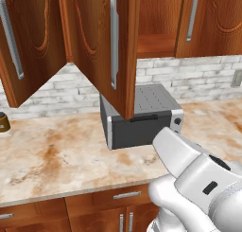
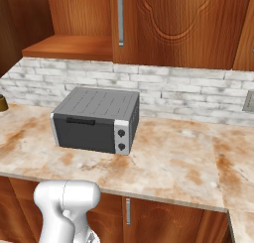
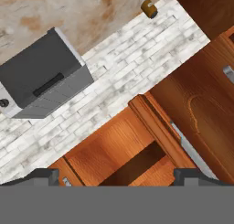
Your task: Close all open cabinet doors.
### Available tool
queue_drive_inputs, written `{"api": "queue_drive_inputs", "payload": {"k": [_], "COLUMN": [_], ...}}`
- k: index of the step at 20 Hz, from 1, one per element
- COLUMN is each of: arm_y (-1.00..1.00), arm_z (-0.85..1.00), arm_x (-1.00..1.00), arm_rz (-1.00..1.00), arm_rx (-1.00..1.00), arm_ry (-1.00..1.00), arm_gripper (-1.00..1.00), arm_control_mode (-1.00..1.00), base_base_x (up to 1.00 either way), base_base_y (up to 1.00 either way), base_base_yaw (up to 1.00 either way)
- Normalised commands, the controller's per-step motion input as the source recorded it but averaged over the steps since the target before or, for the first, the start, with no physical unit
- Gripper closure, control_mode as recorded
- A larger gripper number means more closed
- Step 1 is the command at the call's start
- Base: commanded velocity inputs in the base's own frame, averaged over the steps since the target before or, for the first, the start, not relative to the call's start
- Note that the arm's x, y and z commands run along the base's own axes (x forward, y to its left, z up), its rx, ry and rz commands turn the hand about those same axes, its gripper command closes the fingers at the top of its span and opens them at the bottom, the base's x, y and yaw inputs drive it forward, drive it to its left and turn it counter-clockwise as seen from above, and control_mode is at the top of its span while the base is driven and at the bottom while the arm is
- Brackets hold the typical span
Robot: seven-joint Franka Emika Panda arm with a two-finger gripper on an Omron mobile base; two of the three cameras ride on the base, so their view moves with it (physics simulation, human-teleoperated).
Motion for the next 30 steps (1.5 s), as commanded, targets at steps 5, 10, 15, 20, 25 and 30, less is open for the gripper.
{"api": "queue_drive_inputs", "payload": {"k": [5,10,15,20,25,30], "arm_y": [0.68,0.52,0.56,0.61,0.36,-0.01], "arm_z": [0.0,0.0,0.0,0.0,0.01,0.0], "arm_x": [0.15,0.51,0.64,0.36,0.45,0.6], "arm_rz": [0.02,-0.08,-0.1,-0.08,-0.16,-0.16], "arm_rx": [-0.3,-0.24,-0.22,-0.24,-0.2,-0.11], "arm_ry": [-0.12,-0.04,-0.02,-0.03,0.0,0.04], "arm_gripper": [-1.0,-1.0,-1.0,-1.0,-1.0,-1.0], "arm_control_mode": [-1.0,-1.0,-1.0,-1.0,-1.0,-1.0], "base_base_x": [0.0,0.0,0.0,0.0,0.0,0.0], "base_base_y": [0.0,0.0,0.0,0.0,0.0,0.0], "base_base_yaw": [0.0,0.0,0.0,0.0,0.0,0.0]}}
